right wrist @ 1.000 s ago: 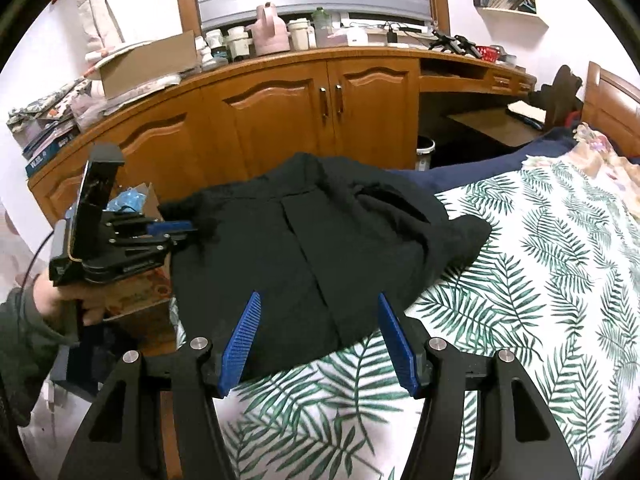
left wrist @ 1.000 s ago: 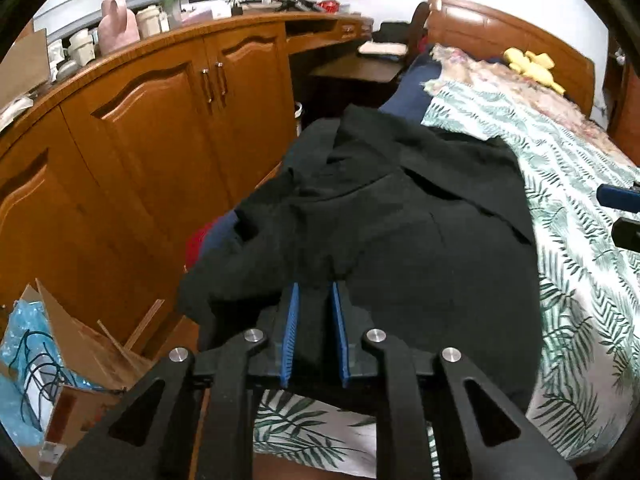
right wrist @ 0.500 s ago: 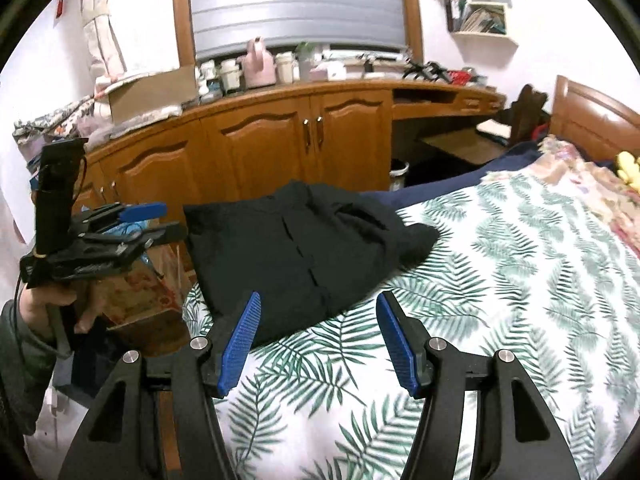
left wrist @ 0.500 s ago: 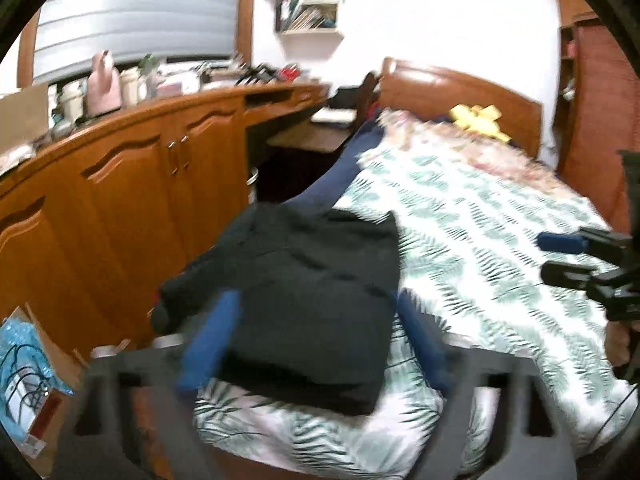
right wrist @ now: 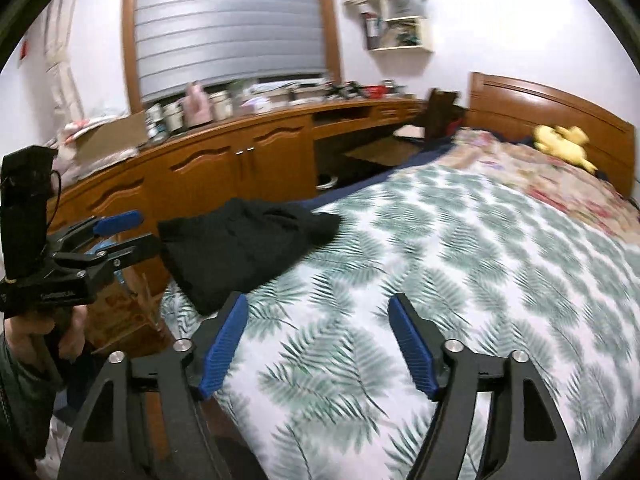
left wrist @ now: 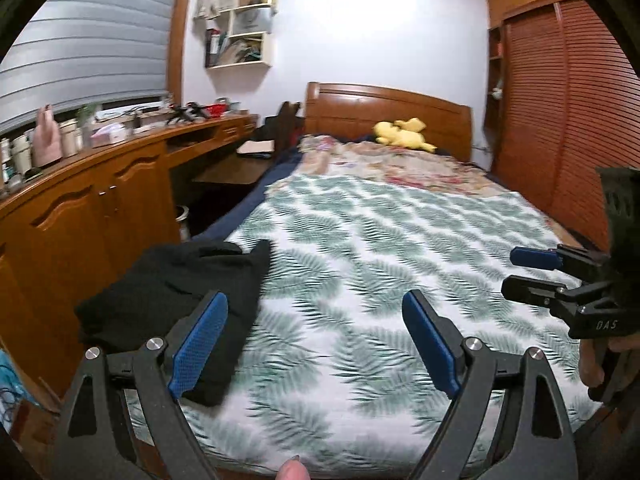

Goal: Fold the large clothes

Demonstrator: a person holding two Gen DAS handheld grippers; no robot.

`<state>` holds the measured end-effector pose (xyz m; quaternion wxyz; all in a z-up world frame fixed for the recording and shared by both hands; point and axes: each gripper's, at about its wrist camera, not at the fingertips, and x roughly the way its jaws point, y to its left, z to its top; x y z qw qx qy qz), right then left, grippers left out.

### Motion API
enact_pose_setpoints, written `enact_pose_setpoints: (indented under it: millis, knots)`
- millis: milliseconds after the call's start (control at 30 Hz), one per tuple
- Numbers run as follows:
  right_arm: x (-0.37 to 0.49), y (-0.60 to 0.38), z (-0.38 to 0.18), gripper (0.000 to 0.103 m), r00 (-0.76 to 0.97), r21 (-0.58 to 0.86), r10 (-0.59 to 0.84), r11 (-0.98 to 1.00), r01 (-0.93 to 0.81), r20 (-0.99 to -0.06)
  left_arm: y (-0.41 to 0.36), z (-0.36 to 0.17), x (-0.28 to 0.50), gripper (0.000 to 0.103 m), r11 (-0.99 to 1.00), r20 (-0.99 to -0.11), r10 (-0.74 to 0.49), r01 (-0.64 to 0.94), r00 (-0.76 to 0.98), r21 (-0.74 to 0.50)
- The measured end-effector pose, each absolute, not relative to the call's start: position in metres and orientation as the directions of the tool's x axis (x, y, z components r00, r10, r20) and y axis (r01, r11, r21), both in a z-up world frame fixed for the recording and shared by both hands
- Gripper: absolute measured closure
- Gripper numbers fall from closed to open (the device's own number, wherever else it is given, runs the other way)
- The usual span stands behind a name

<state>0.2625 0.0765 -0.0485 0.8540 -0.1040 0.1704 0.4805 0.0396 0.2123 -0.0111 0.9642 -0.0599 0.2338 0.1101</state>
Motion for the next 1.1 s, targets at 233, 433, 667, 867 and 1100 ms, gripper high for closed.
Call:
enact_pose_setpoints:
  millis: [233,433,667,867,1100]
  knots:
    - [0.221,-0.022,-0.048,0.018,0.617,0.015,0.717,0.656,-0.755,-0.323,0.135,-0.006,0.039,0.014,0.990,-0.445,0.090,-0.130,0.891,-0.061]
    - [0.171,-0.085,-0.052,0.018,0.716,0.047,0.639,0.754,-0.655,-0.279,0.082,-0.002,0.024,0.014,0.994,-0.414,0.046,-0.083,0.909,-0.073]
    - [0.117,-0.121,-0.062,0.018,0.762,0.072,0.590,0.801,-0.595,-0.267,0.036,-0.004,0.004,0.014,0.998,-0.410,-0.018,-0.011,0.912,-0.070]
    - [0.087,-0.142,-0.056,0.018,0.808,0.084,0.542,0.839,-0.538,-0.232,0.011,0.007,-0.007,0.014,0.998,-0.407,-0.046,0.020,0.912,-0.068]
    - [0.047,-0.153,-0.046,0.018,0.869,0.070,0.468,0.884,-0.463,-0.158,-0.004,0.039,-0.022,0.013,0.998,-0.351,-0.058,0.048,0.934,-0.038]
